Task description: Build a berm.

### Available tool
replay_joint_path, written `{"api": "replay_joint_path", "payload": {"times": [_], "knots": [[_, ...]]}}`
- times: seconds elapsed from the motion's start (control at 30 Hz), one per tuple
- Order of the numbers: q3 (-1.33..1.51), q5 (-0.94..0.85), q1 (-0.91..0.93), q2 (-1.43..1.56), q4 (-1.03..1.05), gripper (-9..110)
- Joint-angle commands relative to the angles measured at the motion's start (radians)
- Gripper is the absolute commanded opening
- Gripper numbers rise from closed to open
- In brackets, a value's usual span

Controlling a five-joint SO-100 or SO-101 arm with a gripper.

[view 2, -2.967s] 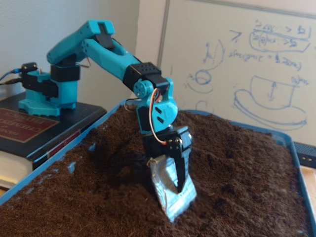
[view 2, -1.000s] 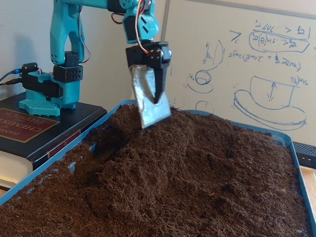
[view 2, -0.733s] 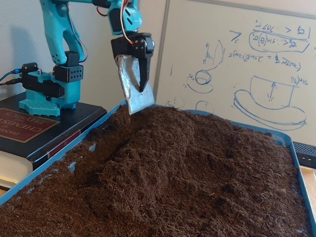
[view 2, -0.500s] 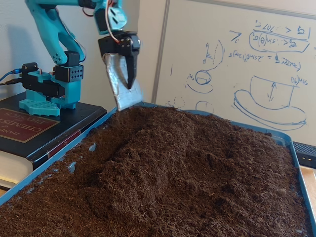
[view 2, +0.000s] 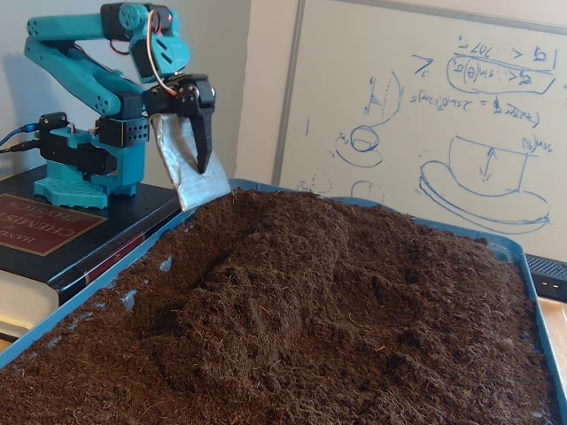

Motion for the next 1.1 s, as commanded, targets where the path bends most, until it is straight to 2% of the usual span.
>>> {"api": "replay_joint_path", "payload": {"times": [0.0,0.37,0.67,1.07], "knots": [[0.040,0.003,-0.008,0.072,0.003,1],[0.268,0.014,-0.008,0.310,-0.002,1],[0.350,0.015,-0.008,0.457,-0.006,1],[0.408,0.015,-0.008,0.499,-0.011,1]]}}
